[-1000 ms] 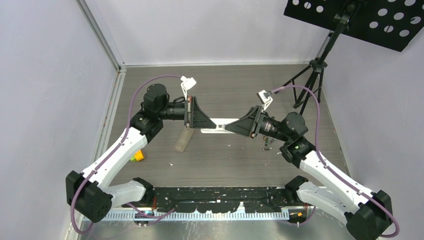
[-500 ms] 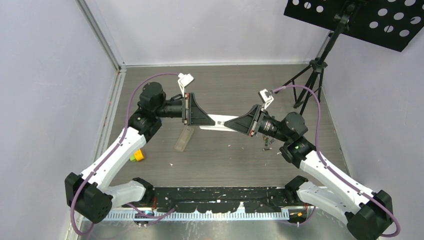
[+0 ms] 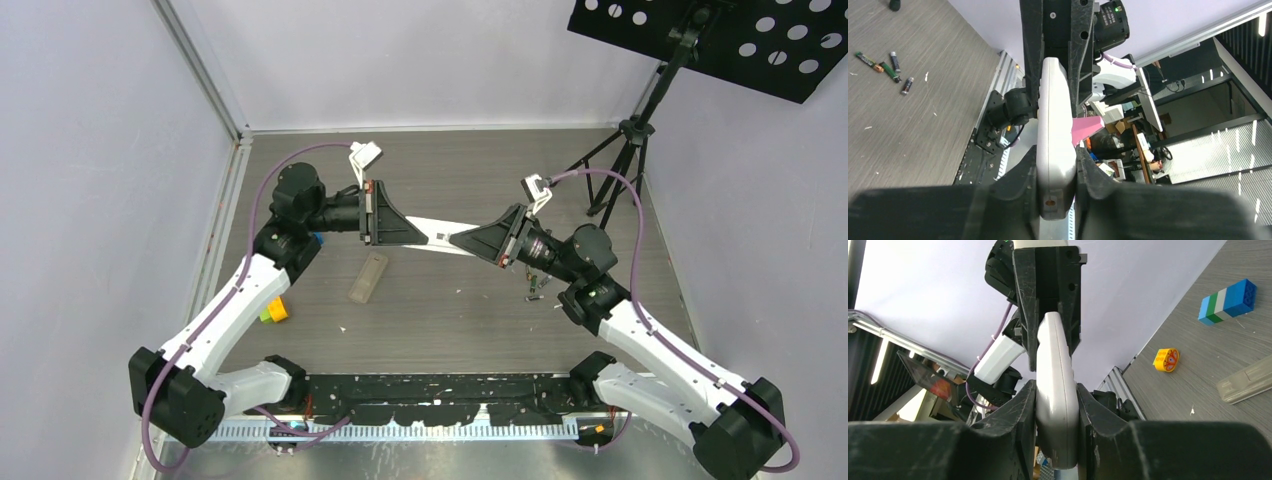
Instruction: Load the batteries into the remote control
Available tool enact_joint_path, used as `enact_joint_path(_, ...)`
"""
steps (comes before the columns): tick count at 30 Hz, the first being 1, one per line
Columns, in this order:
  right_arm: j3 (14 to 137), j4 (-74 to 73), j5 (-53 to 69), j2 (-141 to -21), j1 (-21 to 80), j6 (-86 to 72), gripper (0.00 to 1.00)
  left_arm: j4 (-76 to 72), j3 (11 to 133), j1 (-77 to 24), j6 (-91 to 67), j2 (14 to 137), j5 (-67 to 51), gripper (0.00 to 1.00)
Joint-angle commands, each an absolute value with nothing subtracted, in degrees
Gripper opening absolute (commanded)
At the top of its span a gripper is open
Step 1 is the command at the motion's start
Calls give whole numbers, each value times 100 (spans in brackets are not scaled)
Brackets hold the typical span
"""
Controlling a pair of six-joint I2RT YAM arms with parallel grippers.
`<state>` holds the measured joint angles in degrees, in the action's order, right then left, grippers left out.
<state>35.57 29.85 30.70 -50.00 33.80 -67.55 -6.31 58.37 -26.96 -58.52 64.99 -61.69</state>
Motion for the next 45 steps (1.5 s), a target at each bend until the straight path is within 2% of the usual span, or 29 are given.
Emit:
enact_joint_path(1, 3612, 3057, 2726, -5121, 3331, -6760, 12, -936, 5853, -2716, -5722, 6380, -6204, 0)
enact_joint_path(2, 3629, 2945, 2701, -5138, 3331, -6726, 22, -920, 5826, -2716, -5683, 6395, -6163, 0)
enact_joint_path(4, 3706, 2460, 2477, -5154, 3331, -6584, 53, -755, 5774, -2713, -5506, 6434, -5959, 0)
enact_joint_path(5, 3767, 2050, 2273, -5151, 3331, -6466, 64, -581, 5755, -2709, -5295, 6465, -5829, 0)
enact_joint_path(6, 3821, 1613, 2020, -5139, 3331, -6337, 71, -373, 5735, -2707, -5116, 6487, -5657, 0)
enact_joint_path(8, 3990, 501, 1378, -5117, 3327, -6091, 79, 145, 5664, -2708, -4756, 6559, -5243, 0)
enact_joint_path(11, 4161, -675, 520, -5139, 3314, -5956, 80, 960, 5520, -2712, -4385, 6753, -4503, 0)
enact_joint_path(14, 4166, -1012, 265, -5249, 3305, -5982, 77, 1200, 5336, -2716, -4346, 7141, -4218, 0)
enact_joint_path(19, 4064, -747, 631, -5671, 3307, -5920, 45, 1070, 4972, -2716, -4347, 7684, -4052, 0)
enact_joint_path(21, 3922, -430, 875, -5836, 3305, -5975, 40, 1031, 4905, -2716, -4297, 7829, -3984, 0)
enact_joint_path(32, 3552, 743, 1557, -7248, 3458, -6213, 45, 832, 4522, -2716, -4264, 8626, -3828, 0)
enact_joint_path(37, 3492, 1030, 1658, -7822, 3539, -6313, 55, 854, 4442, -2716, -4207, 8824, -3808, 0)
enact_joint_path(45, 3385, 1535, 1781, -8390, 3722, -6518, 60, 997, 4347, -2716, -4062, 8930, -3727, 0)
